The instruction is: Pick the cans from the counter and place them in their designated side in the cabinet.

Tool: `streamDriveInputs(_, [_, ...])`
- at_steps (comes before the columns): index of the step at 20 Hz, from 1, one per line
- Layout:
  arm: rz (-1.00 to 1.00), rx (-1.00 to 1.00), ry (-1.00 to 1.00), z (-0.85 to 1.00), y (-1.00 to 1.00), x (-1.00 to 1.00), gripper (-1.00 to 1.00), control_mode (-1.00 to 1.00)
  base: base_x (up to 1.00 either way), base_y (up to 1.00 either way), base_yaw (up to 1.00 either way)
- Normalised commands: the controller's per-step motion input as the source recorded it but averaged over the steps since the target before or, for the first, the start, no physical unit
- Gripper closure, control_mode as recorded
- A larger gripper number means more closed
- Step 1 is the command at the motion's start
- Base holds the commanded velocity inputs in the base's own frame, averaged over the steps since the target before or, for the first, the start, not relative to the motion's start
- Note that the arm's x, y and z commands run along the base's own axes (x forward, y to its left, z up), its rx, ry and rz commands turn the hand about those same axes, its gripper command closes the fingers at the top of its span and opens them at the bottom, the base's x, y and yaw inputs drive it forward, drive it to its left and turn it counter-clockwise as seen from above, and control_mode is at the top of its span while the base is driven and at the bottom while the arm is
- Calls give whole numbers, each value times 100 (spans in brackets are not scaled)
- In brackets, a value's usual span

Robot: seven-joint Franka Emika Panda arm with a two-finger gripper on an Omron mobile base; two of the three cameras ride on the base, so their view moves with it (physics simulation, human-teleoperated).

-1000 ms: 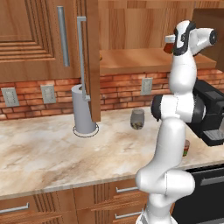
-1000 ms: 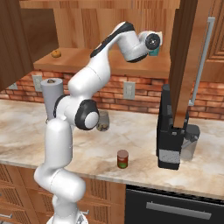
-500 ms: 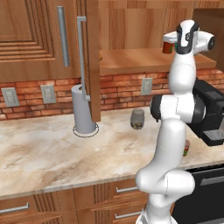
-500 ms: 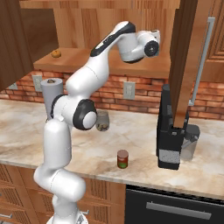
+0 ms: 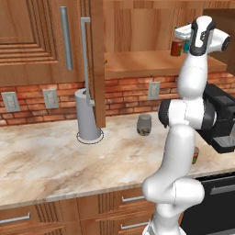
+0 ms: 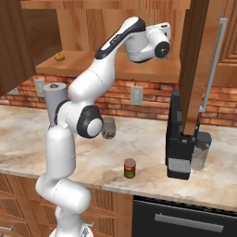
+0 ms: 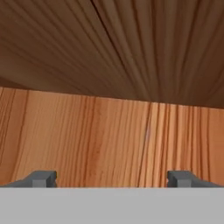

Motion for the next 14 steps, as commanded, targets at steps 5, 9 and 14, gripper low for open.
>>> streamDriveInputs(5, [5, 0, 3, 15, 4, -56, -100, -100, 0, 0, 0])
streamDriveInputs(9, [6, -3, 6, -11, 12, -76, -100, -100, 0, 0, 0])
streamDriveInputs(14, [7, -4, 2, -30, 41, -86, -100, -100, 0, 0, 0])
